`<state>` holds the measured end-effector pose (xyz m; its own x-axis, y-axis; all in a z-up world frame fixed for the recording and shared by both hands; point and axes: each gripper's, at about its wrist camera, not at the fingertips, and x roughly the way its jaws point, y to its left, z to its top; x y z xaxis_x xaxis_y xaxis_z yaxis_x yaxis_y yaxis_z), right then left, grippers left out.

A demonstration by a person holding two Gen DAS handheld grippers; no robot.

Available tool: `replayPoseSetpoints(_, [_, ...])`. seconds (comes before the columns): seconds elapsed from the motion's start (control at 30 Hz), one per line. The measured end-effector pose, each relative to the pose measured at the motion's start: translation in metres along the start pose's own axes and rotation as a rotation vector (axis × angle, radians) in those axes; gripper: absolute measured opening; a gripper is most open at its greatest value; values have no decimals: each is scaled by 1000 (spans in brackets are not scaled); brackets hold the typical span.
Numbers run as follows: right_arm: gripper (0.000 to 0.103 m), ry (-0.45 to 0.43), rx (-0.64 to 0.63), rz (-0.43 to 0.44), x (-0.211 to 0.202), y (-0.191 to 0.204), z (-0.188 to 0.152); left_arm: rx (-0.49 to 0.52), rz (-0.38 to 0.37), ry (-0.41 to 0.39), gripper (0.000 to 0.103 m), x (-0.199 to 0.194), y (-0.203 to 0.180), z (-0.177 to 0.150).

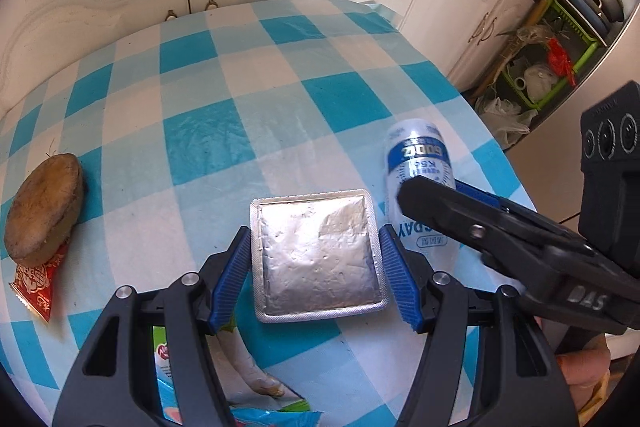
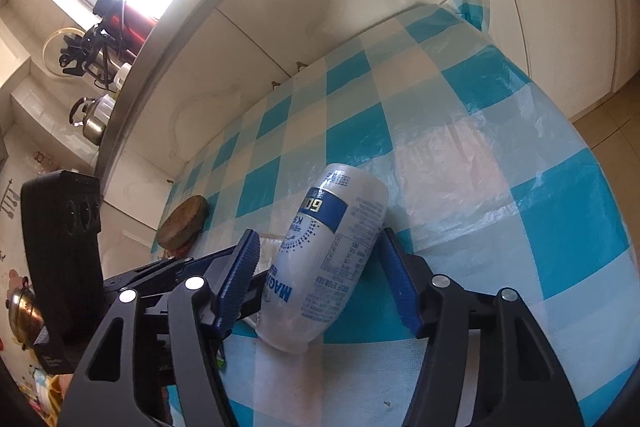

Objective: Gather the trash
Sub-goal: 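Grasp the white MAGICDAY bottle with the right tool and lift both tools, then carry the foil tray and bottle over the red basin and open both tools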

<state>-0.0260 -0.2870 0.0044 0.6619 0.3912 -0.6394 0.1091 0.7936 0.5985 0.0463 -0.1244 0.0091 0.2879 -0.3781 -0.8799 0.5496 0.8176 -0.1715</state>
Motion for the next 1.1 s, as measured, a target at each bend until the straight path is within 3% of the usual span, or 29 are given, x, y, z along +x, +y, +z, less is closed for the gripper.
replayPoseSetpoints(0.13, [45, 10, -21, -23, 3, 1, -1, -7, -8, -14, 65, -7, 0, -5])
replayPoseSetpoints(0.37, [44, 11, -26, -21, 3, 1, -3, -72, -32, -60, 65, -27, 14, -12])
replayPoseSetpoints(0.73, [44, 3, 19, 145, -5, 12, -8, -176, -86, -169, 65, -80, 37, -35])
replayPoseSetpoints(1.1, [44, 45, -7, 233, -2, 48, -22, -350, -94, -257, 65, -138, 85, -111])
